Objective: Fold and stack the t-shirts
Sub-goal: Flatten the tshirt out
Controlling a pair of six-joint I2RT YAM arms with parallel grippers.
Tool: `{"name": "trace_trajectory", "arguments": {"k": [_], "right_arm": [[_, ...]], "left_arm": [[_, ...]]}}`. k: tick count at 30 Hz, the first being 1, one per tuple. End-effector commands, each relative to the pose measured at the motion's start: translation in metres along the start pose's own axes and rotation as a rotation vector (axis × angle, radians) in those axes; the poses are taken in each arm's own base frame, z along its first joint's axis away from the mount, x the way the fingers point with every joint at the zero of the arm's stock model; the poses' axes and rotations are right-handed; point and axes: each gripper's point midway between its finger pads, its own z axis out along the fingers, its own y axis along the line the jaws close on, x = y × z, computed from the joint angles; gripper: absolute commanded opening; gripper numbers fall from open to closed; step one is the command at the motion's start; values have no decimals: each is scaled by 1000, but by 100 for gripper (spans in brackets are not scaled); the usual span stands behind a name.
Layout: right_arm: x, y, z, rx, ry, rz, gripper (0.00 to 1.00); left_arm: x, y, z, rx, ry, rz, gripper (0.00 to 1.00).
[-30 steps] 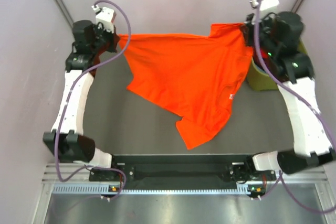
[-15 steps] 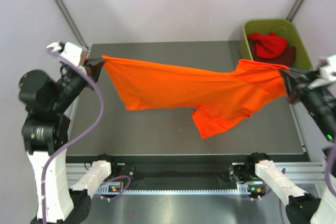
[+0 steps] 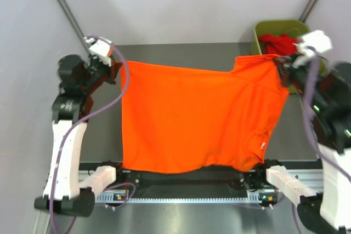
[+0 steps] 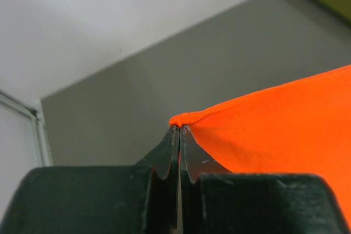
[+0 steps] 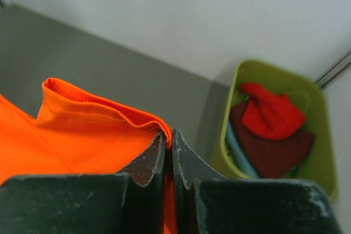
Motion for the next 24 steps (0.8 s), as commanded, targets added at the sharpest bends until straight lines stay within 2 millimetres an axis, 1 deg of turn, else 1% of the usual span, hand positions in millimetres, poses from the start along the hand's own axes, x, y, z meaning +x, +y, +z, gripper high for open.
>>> {"name": "trace_trajectory", "arguments": {"k": [1,2,3,4,5,6,7,9,10,11,12,13,14,15,16,17,18,20,21,22,24], "right_arm": [[60,-2,79,-25,120,-11,0],[73,-2,92,-31,144,-12,0],[85,-2,106,-37,164,-13,0],[108,-1,134,-49,200,-10,0],[120,0,149,-57,222,-5,0],[131,1,164,-70,243,-3,0],[157,3,193,-93,296,7,0],[178,4,222,-102,338,13,0],[192,4,248,-109,362,13,0],[197,2,262,-107,369,-5,0],[226,4,283,-118,422,-14,0],[209,1,299,-111,383,-54,0],[212,-1,311,-102,384,-67,0],[233,2,327,-106,419,-69,0],[216,-6,340,-78,379,-82,0],[216,-9,348,-67,378,-83,0],[215,-9,361,-59,368,-88,0],[216,-15,371,-24,359,-98,0],[217,-18,378,-5,343,-109,0],[215,-23,382,43,338,-138,0],[214,-23,390,71,316,-152,0]], "left_arm": [[45,24,53,-32,63,27,0],[68,26,64,-29,107,19,0],[80,29,74,-26,129,13,0],[103,33,94,-16,170,2,0],[121,34,104,-8,204,-9,0],[134,35,114,1,224,-9,0],[157,38,132,13,259,-21,0],[179,42,150,21,290,-29,0],[196,46,167,25,311,-34,0],[205,49,175,23,323,-39,0],[212,52,182,19,335,-39,0],[225,57,197,17,357,-42,0],[230,61,205,14,362,-41,0],[251,65,215,8,402,-50,0],[242,74,225,-9,380,-41,0],[241,79,233,-21,367,-37,0],[252,84,241,-38,382,-42,0],[239,99,256,-84,333,-30,0],[241,103,264,-101,320,-28,0],[235,112,268,-137,303,-27,0],[226,120,278,-163,263,-26,0]]}}
